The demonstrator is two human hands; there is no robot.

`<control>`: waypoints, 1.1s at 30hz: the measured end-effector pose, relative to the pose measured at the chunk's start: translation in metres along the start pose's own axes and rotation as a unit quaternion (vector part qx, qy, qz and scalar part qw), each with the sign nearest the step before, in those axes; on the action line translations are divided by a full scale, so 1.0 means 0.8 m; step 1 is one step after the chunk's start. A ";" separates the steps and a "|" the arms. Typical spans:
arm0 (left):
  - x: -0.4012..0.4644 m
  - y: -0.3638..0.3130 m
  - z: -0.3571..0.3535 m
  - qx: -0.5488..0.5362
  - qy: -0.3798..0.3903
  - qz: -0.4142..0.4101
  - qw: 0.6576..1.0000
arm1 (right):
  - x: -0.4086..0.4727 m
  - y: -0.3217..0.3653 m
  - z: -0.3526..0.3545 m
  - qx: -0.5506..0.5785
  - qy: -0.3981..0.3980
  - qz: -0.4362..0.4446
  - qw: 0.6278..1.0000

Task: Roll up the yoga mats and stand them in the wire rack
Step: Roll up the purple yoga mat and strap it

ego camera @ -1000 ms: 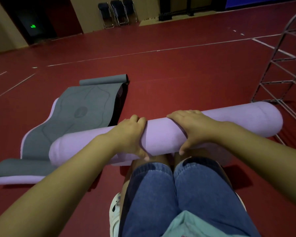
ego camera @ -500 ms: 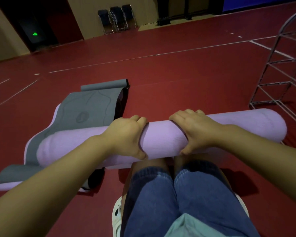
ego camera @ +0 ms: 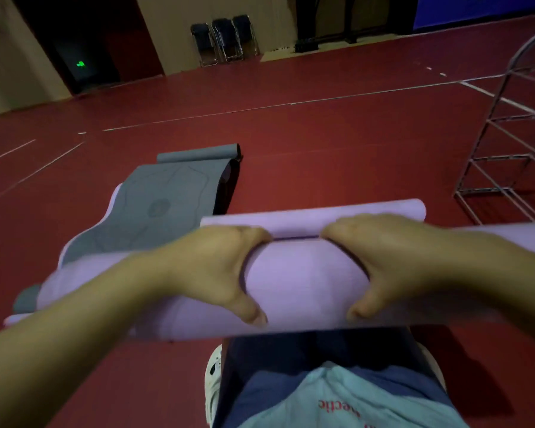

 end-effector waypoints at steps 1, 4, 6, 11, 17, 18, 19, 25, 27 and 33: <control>0.005 -0.002 -0.021 -0.021 0.030 0.000 0.999 | 0.002 -0.003 -0.019 0.034 0.025 0.000 0.999; 0.023 0.005 -0.063 -0.081 0.095 0.007 0.992 | 0.015 -0.019 -0.055 0.115 0.078 -0.001 0.990; 0.036 0.017 -0.067 -0.113 0.123 0.017 0.986 | 0.028 -0.030 -0.057 0.174 0.086 -0.004 0.981; 0.062 0.032 -0.058 -0.175 0.180 0.020 0.968 | 0.047 -0.047 -0.049 0.224 0.107 0.009 0.969; 0.077 0.045 -0.061 -0.224 0.213 0.032 0.951 | 0.032 -0.035 -0.066 0.251 -0.082 0.007 0.965; 0.078 0.045 -0.061 -0.232 0.219 0.032 0.947 | 0.030 -0.034 -0.069 0.264 -0.093 0.003 0.960; 0.078 0.045 -0.060 -0.246 0.224 0.035 0.942 | 0.030 -0.036 -0.072 0.274 -0.094 -0.003 0.957; 0.063 0.037 -0.036 -0.103 0.114 0.036 0.987 | 0.054 -0.056 -0.066 0.338 -0.028 -0.036 0.940; 0.053 0.023 -0.029 -0.068 0.020 0.004 0.997 | 0.063 -0.061 -0.060 0.336 -0.002 -0.047 0.941; 0.057 -0.017 -0.047 -0.010 -0.062 -0.026 0.998 | 0.079 -0.067 -0.048 0.348 0.037 -0.065 0.934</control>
Point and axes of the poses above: each hand's wrist, its own x-axis towards the middle knuckle, its own z-axis out of the back of the hand, y = z × x, the point moved 1 cm from there along x, towards the middle knuckle, and after that the axes turned 3 degrees about x, right-handed, at the moved point
